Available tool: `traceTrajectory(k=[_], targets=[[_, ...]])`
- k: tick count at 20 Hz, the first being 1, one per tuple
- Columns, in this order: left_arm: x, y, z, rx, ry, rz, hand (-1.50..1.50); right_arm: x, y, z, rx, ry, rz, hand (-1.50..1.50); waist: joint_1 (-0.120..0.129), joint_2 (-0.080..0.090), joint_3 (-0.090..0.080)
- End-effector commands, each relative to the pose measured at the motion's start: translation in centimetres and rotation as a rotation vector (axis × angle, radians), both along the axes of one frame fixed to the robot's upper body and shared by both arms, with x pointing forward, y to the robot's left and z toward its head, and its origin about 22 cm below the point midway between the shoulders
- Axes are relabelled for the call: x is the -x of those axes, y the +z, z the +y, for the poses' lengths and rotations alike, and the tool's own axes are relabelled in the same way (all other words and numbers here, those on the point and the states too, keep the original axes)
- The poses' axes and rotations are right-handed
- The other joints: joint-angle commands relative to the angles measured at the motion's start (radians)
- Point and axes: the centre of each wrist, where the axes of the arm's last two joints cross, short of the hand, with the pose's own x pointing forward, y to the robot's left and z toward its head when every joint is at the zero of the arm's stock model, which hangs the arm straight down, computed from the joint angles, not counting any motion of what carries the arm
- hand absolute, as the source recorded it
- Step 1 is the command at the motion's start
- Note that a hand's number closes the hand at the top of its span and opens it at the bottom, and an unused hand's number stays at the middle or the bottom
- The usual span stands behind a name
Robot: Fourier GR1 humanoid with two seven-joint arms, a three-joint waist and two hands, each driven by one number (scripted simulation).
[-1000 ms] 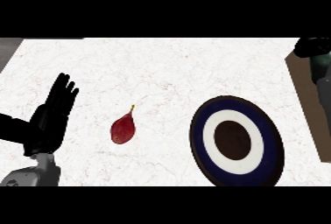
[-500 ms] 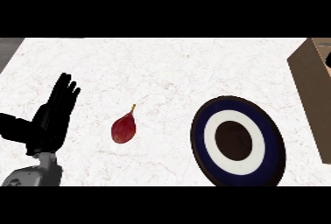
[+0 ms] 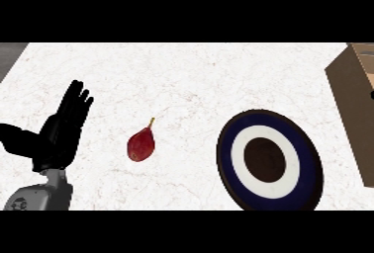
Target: Pick the eggplant from the plate and place it in the cardboard box
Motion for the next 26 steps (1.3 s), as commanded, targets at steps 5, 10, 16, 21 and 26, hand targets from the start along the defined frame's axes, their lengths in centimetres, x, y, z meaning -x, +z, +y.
traceTrajectory(k=[5,10,16,21,26], targets=[[0.2,0.2,1.1,0.009,0.012,-0.007,0.00,1.3,1.1,-2.4,0.061,0.087,-0.454,-1.50,-0.003,0.007,0.012],[-0.7,1.1,0.0,0.004,0.005,0.007,0.00,0.8,2.5,-2.3,-0.113,0.100,-0.699,-1.50,-0.017,0.003,0.012],[0.8,-0.8,0.7,0.011,0.037,0.020,0.00,1.3,4.4,-3.1,-0.468,0.046,-0.949,-1.50,-0.033,-0.007,0.010],[1.4,-0.7,2.2,0.006,0.030,0.028,0.00,3.8,1.9,-5.1,-0.580,0.007,-1.087,-1.50,-0.031,-0.005,0.010],[0.5,-0.3,0.2,-0.029,0.034,0.018,0.00,7.1,0.9,-6.7,-0.560,0.007,-1.141,-1.50,-0.032,-0.004,0.009]])
